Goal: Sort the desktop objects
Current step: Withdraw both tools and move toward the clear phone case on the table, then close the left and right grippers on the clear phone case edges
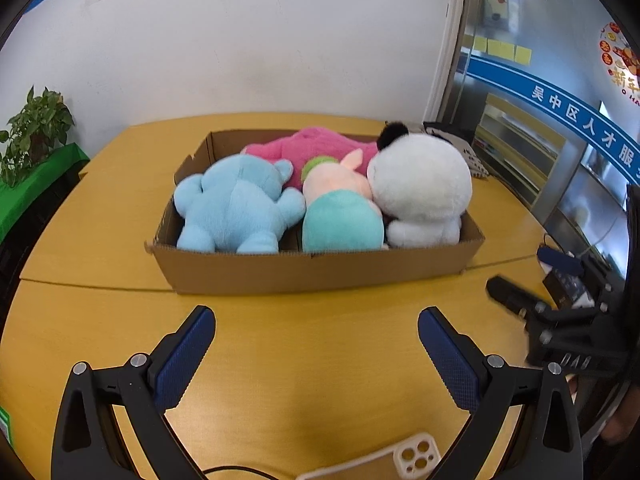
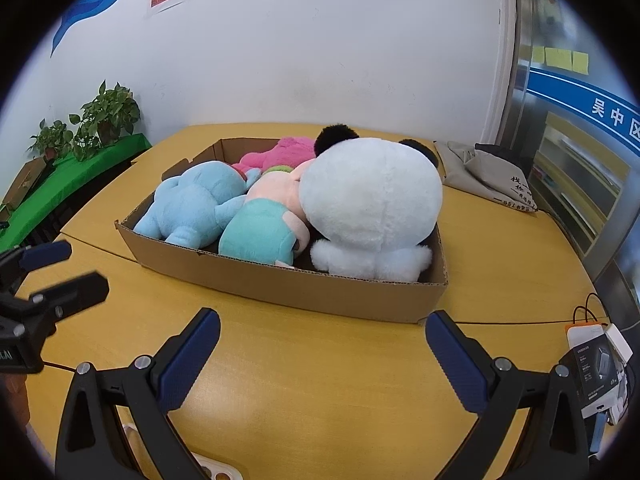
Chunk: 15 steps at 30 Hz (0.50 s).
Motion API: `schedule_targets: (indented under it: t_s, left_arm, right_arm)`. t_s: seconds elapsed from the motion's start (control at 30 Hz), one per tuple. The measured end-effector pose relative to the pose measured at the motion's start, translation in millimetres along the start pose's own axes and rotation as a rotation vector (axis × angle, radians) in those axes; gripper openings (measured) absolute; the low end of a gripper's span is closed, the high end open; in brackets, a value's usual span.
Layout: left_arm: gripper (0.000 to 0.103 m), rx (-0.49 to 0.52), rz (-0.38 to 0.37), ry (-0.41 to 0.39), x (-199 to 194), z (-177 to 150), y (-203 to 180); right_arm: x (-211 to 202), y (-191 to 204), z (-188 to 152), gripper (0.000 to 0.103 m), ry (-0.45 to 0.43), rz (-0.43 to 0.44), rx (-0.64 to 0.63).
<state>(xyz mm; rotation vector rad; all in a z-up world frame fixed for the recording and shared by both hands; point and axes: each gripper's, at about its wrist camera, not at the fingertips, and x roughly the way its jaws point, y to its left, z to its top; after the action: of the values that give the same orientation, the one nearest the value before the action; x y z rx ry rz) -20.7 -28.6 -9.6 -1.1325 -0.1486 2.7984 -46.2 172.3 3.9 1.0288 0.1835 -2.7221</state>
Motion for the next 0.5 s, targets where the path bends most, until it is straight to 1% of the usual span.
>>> schedule_targets:
  t_s: [0.1,0.2,0.27,0.3,0.33,0.43,0.5]
  left_arm:
    - [0.103,-0.009,-0.013,0.032,-2,-14,8]
    - [0.103,-0.014,-0.022,0.046,-9,-25,16]
    - [0.103,-0.029,-0.032,0.069,-12,-35,22]
    - [0.103,-0.037,-0.037,0.081,-14,-40,26]
    - [0.103,-0.045,-0.044,0.093,-14,-45,29]
    - [0.101,-0.063,-0.034,0.14,-16,-69,38]
    - [0.1,-0.063,-0.027,0.17,-16,-85,43]
  right_arm:
    - [-6,-5,-1,0.103,-0.011,-0.002,0.017]
    - [-14,-9,-2,0.103,-0.032,0.007,0.025]
    - [-21,-10,-4,0.103,-0.046,0.026,0.024]
    - [-24,-11,-6,0.103,-0.048,0.049,0.025]
    - [-26,-10,-11,0.103,-0.043,0.077,0.019]
    - [-28,-3,-36,0.103,-0.004,0.114,-0.024]
    - [-27,5,-61,0.103,0.038,0.145,-0.077]
